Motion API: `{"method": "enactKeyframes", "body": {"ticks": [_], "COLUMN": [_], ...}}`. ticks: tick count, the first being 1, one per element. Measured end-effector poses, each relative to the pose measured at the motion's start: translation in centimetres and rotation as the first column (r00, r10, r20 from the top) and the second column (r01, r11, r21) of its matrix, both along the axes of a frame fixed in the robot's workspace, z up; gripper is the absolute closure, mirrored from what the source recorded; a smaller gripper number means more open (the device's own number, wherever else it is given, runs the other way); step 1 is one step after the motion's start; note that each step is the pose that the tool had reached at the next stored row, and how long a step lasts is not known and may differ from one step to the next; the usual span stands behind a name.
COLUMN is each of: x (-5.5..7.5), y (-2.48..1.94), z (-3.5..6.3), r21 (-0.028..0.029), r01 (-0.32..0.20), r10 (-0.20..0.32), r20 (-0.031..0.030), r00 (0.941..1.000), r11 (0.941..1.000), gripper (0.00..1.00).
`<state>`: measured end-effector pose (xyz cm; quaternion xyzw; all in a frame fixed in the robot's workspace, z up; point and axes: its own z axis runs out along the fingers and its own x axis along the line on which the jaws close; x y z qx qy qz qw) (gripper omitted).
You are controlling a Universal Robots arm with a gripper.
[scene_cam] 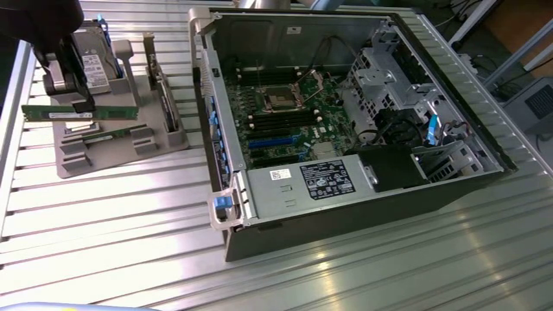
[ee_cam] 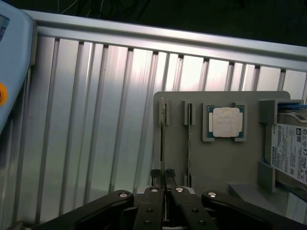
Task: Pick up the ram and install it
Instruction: 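Pick up the ram and move it above insertion slot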
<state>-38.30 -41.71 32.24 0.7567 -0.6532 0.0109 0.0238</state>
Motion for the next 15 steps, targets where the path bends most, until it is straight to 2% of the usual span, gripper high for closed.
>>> {"method": "enactKeyframes", "body": {"ticks": [15], "x": [0.0], "y": [0.0], "z": [0.14], "r21": [-0.0104], "r01": [0.0], "r10": [0.0], "r20": [-0.0001], "r00": [1.0], "r11": [0.9999], "gripper": [0.88]}}
